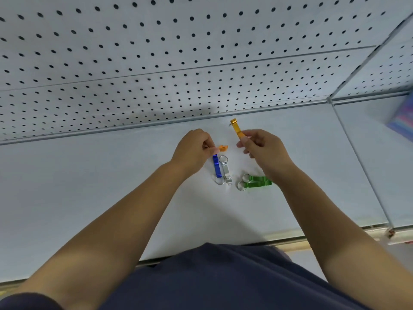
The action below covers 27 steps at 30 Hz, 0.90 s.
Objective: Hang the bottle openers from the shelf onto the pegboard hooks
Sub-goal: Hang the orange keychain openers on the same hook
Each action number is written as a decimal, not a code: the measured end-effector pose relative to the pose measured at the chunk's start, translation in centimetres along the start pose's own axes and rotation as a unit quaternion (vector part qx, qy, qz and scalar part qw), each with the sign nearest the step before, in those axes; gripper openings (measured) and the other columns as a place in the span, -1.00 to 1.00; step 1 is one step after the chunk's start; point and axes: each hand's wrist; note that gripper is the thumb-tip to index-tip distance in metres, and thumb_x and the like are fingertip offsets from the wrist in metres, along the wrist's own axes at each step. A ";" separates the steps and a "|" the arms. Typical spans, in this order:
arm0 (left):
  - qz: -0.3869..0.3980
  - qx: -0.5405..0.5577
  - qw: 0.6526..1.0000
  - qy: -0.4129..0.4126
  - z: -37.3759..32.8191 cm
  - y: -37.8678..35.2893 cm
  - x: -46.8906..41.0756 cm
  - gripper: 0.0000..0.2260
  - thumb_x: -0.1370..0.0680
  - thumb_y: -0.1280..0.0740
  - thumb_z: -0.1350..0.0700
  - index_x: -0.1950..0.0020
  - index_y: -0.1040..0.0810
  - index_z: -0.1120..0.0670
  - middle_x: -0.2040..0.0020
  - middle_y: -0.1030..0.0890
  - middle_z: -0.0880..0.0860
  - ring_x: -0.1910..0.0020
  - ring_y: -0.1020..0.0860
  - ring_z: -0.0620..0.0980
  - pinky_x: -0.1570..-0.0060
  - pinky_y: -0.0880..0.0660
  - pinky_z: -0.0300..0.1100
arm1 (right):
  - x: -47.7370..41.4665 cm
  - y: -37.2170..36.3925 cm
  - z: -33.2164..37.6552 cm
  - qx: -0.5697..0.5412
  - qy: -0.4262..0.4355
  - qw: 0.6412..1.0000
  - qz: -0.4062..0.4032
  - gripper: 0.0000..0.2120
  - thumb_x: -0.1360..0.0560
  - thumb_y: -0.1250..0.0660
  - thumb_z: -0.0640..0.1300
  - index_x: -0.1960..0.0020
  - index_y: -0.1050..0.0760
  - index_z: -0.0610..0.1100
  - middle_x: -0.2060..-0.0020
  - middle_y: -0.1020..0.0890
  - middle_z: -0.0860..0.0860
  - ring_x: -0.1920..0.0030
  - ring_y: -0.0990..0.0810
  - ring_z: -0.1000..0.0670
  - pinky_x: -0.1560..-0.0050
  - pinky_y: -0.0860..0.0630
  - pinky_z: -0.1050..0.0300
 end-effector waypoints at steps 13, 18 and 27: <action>-0.123 0.289 0.948 0.059 0.5 5.9 12.0 -0.95 -0.61 -0.38 0.09 -0.03 -0.61 0.04 0.20 -0.71 -0.03 0.35 -0.60 -0.19 0.25 -0.57 -0.34 | 7.9 -2.6 3.1 -0.287 -0.071 0.948 0.120 -0.82 -0.64 -0.22 -0.26 -0.16 -0.56 -0.22 0.12 -0.72 -0.14 0.17 -0.65 -0.06 0.09 -0.52 0.11; -0.095 0.409 0.898 0.131 4.3 8.2 17.9 -0.93 -0.63 -0.35 0.18 -0.07 -0.60 0.14 0.08 -0.75 0.03 0.22 -0.66 -0.08 0.11 -0.61 -0.24 | 10.5 -7.2 4.0 -0.337 -0.096 0.921 0.169 -0.75 -0.62 -0.19 -0.30 -0.23 -0.54 -0.18 0.16 -0.69 -0.19 0.20 -0.61 -0.09 0.08 -0.49 0.08; -0.046 0.463 0.859 0.211 12.3 13.9 25.8 -0.85 -0.53 -0.45 0.25 -0.09 -0.67 0.18 -0.02 -0.75 0.04 -0.05 -0.72 -0.03 -0.04 -0.61 -0.22 | 15.1 -18.6 5.7 -0.344 -0.118 0.909 0.203 -0.64 -0.50 -0.04 -0.47 0.06 -0.59 -0.25 0.14 -0.60 -0.17 0.18 -0.53 -0.07 0.07 -0.45 0.07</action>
Point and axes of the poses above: each hand's wrist, its own x-axis away from the middle knuckle, its own y-axis out of the back of the hand, z = x × y
